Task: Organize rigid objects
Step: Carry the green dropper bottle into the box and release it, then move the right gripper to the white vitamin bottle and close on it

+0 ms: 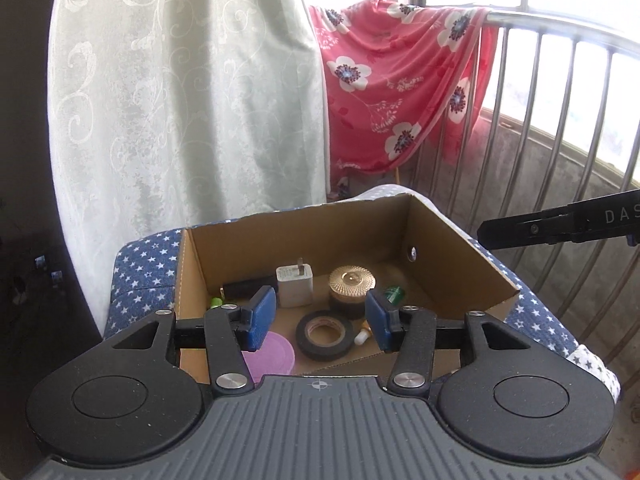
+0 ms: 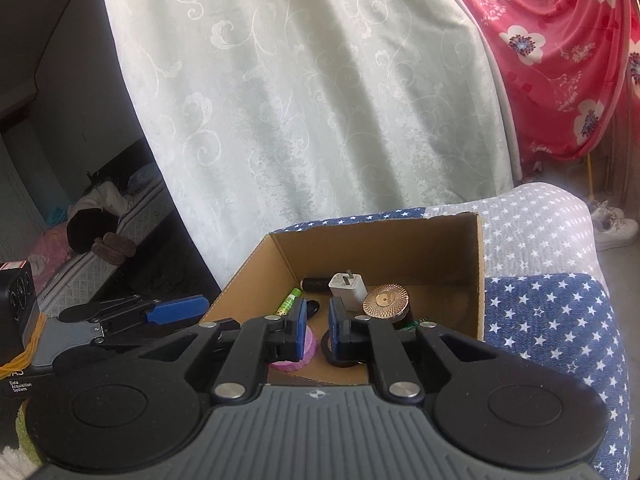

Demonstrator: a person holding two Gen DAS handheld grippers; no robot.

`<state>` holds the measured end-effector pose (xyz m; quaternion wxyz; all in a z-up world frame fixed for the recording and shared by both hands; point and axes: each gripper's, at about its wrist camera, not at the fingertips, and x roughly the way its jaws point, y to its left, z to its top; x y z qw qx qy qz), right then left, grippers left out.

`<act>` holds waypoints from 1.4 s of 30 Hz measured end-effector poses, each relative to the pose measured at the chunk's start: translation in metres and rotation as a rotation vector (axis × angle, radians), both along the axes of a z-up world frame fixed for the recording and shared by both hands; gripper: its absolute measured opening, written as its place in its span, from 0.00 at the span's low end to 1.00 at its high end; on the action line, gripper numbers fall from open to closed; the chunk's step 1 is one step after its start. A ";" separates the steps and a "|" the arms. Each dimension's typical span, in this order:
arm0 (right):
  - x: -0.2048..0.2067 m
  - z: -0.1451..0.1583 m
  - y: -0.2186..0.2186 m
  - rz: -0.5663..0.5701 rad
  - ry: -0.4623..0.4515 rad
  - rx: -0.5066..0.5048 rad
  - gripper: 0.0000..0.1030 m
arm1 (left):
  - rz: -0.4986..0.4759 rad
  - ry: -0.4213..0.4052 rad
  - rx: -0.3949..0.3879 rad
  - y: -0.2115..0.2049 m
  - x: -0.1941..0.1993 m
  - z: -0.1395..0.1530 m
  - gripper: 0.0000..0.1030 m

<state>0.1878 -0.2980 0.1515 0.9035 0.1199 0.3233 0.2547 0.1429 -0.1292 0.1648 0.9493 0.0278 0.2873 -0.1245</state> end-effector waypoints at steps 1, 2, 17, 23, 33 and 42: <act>-0.004 -0.002 0.000 -0.004 0.003 0.013 0.13 | 0.003 -0.003 -0.004 0.003 -0.004 0.001 0.48; -0.008 -0.003 0.000 -0.006 0.005 0.026 0.14 | 0.005 -0.007 -0.007 0.005 -0.009 0.002 0.49; -0.062 -0.035 0.057 0.062 -0.010 0.086 0.55 | 0.076 0.001 0.031 0.052 -0.060 -0.033 0.60; -0.050 -0.052 0.090 0.102 0.068 0.104 0.57 | 0.118 0.031 0.041 0.059 -0.052 -0.059 0.61; -0.020 -0.078 0.129 0.117 0.199 0.122 0.57 | 0.117 0.064 0.002 0.065 -0.026 -0.085 0.62; 0.005 -0.093 0.140 0.099 0.279 0.166 0.57 | 0.100 0.089 -0.017 0.057 -0.018 -0.093 0.58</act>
